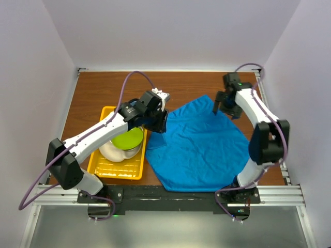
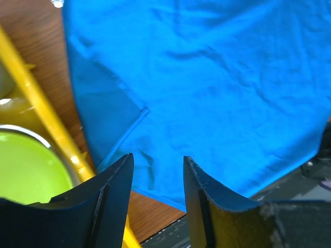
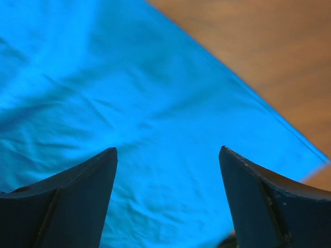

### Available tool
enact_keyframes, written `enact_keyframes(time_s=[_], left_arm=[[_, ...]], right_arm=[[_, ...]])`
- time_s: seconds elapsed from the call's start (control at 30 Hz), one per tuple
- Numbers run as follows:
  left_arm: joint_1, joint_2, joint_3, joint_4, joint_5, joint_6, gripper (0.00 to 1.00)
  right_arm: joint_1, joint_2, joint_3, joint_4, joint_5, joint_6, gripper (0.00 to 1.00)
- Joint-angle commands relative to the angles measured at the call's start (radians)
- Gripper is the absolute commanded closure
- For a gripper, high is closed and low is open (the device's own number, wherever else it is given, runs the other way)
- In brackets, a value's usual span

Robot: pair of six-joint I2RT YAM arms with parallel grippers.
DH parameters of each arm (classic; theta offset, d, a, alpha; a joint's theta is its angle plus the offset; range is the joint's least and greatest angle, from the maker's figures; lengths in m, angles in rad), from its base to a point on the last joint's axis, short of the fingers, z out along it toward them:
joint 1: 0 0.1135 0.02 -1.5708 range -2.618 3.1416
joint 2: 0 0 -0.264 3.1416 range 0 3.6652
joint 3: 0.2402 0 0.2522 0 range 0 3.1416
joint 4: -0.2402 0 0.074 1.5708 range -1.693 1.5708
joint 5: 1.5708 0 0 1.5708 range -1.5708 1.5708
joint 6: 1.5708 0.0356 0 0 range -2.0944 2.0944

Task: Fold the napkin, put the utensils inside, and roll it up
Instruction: Flatten the napkin out

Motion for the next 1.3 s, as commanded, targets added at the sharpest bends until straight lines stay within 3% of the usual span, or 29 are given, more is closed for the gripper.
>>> enact_keyframes(time_s=[0.0,0.03,0.13,0.4,0.63,0.83,0.9,1.07,1.13,1.23,1.27], left_arm=[[0.002,0.016,0.068,0.082,0.111,0.035,0.53],[0.004,0.022,0.074,0.080,0.113,0.038,0.53],[0.002,0.039,0.091,0.068,0.100,0.035,0.60],[0.002,0.053,0.091,0.040,0.071,0.009,0.62],[0.004,0.034,0.075,0.016,0.028,-0.019,0.63],[0.004,0.054,0.091,-0.012,0.019,-0.021,0.63],[0.002,0.053,0.095,-0.010,0.031,-0.025,0.63],[0.004,0.042,0.109,-0.012,0.050,-0.028,0.63],[0.004,0.025,0.108,-0.013,0.054,-0.028,0.63],[0.004,-0.008,0.077,0.016,0.067,-0.027,0.63],[0.004,-0.018,0.066,0.022,0.077,-0.028,0.63]], right_arm=[[0.086,0.119,0.083,0.095,-0.046,0.053,0.19],[0.086,0.137,0.080,0.097,-0.046,0.080,0.27],[0.086,0.177,0.031,0.130,-0.047,0.163,0.32],[0.078,0.217,-0.088,0.245,0.062,0.198,0.32],[-0.018,0.272,-0.133,0.325,0.056,0.224,0.31],[-0.133,0.410,0.012,0.361,0.091,0.152,0.29],[-0.158,0.461,0.129,0.342,0.109,0.099,0.28],[-0.166,0.555,0.425,0.156,0.155,-0.034,0.23],[-0.157,0.531,0.450,0.094,0.154,-0.026,0.20],[-0.111,0.380,0.345,0.098,0.096,-0.024,0.14],[-0.079,0.290,0.254,0.145,0.010,-0.027,0.13]])
